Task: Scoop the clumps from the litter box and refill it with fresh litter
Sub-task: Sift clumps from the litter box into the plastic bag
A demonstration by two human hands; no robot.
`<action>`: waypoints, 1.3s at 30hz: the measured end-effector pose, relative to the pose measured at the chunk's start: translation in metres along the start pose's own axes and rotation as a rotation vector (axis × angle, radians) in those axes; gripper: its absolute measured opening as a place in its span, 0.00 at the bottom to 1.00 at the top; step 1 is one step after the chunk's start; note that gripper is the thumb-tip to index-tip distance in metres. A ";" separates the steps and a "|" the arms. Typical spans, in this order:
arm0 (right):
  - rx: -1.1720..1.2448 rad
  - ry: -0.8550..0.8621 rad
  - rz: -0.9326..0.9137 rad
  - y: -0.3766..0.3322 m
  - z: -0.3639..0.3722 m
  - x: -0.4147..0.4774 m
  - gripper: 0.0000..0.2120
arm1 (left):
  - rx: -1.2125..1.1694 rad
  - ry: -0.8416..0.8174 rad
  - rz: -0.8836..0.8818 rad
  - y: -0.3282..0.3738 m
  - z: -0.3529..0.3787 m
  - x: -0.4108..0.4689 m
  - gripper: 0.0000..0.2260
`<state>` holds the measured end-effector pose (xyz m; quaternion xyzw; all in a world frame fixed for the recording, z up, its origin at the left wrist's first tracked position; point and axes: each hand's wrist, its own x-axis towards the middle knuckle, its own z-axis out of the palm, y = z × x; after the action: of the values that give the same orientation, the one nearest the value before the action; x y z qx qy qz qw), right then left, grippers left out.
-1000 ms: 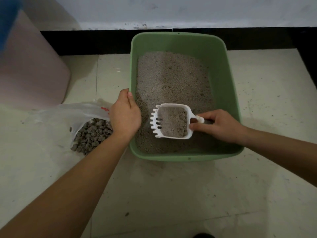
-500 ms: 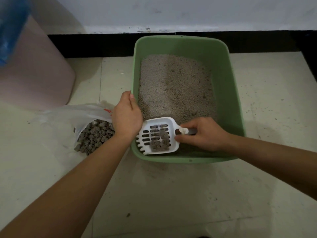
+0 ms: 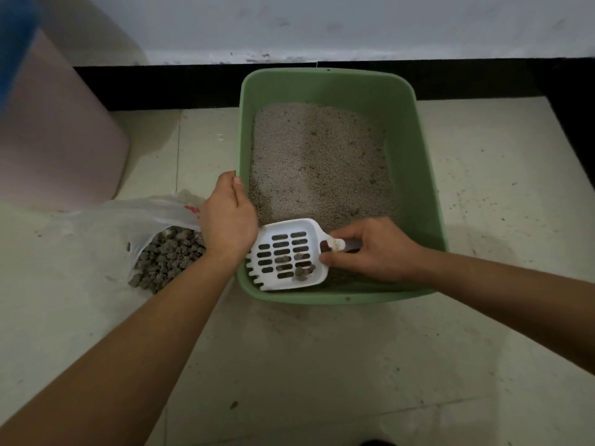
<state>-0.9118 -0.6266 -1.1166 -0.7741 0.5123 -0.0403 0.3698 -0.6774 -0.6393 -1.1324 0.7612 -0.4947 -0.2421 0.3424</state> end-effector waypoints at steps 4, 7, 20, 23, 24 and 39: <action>0.058 -0.013 0.088 -0.002 -0.030 0.002 0.20 | 0.004 -0.010 -0.016 0.002 -0.001 -0.001 0.13; -0.094 0.016 0.121 0.000 -0.068 0.007 0.20 | 0.025 -0.011 -0.024 0.003 -0.002 -0.001 0.14; -0.820 -0.027 0.032 0.010 -0.095 0.011 0.24 | 0.006 0.001 -0.016 0.004 -0.002 -0.001 0.13; -0.791 -0.036 0.000 0.018 -0.091 0.012 0.27 | 0.009 0.000 -0.016 0.004 -0.002 0.000 0.13; -0.774 -0.047 -0.020 0.021 -0.087 0.012 0.28 | 0.009 0.001 -0.017 0.004 -0.002 0.000 0.13; -0.264 0.034 0.049 0.009 0.011 0.002 0.27 | -0.002 -0.009 -0.021 0.002 -0.001 0.001 0.13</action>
<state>-0.9128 -0.6239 -1.1307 -0.8025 0.5379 0.0233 0.2571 -0.6772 -0.6401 -1.1304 0.7649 -0.4882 -0.2494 0.3382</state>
